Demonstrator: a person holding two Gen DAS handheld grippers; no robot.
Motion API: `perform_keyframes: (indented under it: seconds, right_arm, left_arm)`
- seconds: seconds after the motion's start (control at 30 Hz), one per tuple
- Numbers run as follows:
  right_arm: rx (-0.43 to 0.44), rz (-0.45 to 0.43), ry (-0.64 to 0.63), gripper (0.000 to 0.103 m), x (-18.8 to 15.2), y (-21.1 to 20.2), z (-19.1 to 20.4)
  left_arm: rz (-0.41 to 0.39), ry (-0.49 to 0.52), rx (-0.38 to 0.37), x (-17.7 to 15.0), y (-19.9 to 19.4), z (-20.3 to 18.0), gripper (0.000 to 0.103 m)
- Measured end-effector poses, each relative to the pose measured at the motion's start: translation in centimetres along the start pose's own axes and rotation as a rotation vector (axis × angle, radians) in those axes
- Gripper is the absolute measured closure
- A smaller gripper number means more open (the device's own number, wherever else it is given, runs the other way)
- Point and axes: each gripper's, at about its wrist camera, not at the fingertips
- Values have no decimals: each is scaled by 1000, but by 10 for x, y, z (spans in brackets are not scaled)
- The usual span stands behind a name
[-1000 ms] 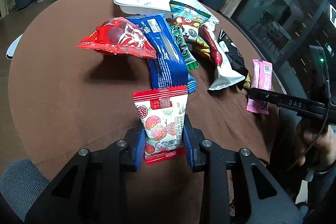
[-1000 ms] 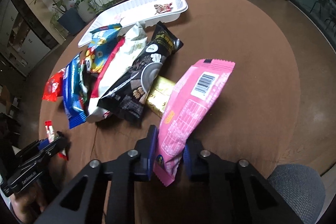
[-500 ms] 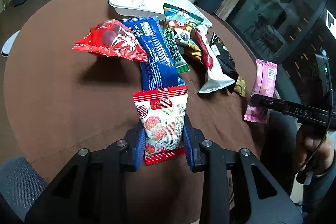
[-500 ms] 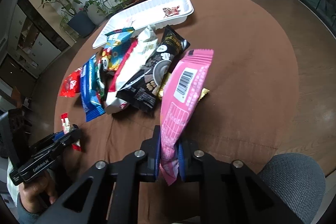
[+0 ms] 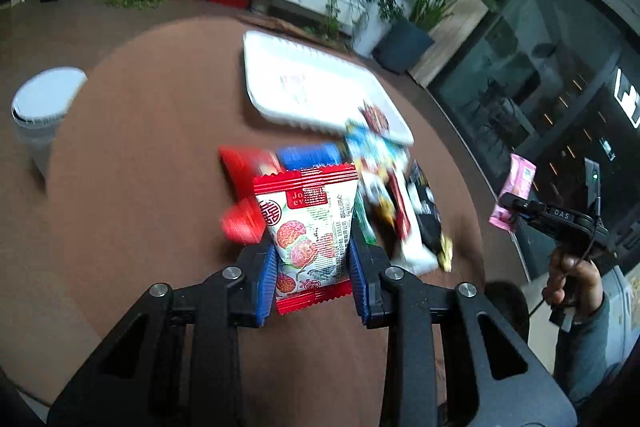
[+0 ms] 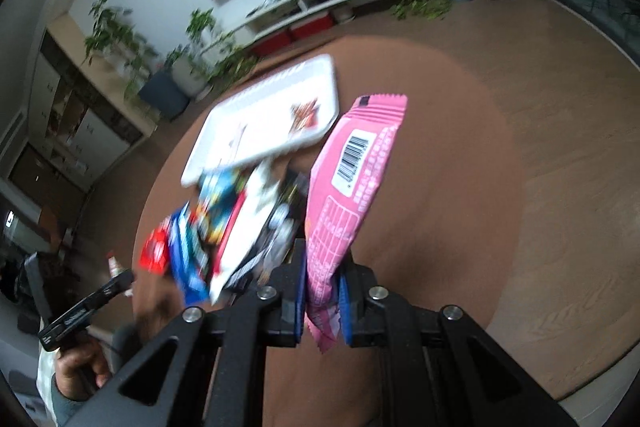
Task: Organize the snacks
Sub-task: 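Place the strawberry packet and pink bar in the tray, opening both grippers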
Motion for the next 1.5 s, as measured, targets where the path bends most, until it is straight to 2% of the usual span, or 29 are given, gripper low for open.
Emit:
perform_keyframes:
  seconds: [0.17, 0.33, 0.5, 0.7, 0.9, 1.1, 1.2, 1.5]
  right_arm:
    - [-18, -43, 7, 89, 59, 2, -19]
    - [0, -37, -56, 89, 113, 28, -5]
    - [67, 53, -165, 89, 151, 87, 38]
    - [152, 196, -216, 89, 166, 160, 72]
    - [167, 330, -215, 89, 163, 228, 76]
    - [144, 416, -205, 89, 154, 271, 66]
    - [135, 438, -185, 89, 151, 282, 57]
    - [116, 469, -151, 88, 148, 301, 41]
  left_arm:
    - [-47, 27, 47, 61, 4, 12, 74]
    - [-51, 89, 71, 123, 23, 4, 74]
    - [-7, 183, 85, 180, 61, -28, 74]
    - [62, 241, 66, 222, 122, -66, 74]
    - [162, 243, 53, 222, 185, -76, 74]
    - [205, 258, 93, 209, 227, -76, 74]
    - [228, 245, 96, 201, 243, -69, 74]
    - [255, 255, 123, 190, 289, -90, 73]
Point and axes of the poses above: each gripper's, at about its wrist camera, not at the fingertips, and y roughly the way its jaws point, z to its left, x to its top, and after that the axes turned 14 degrees about x, right-handed
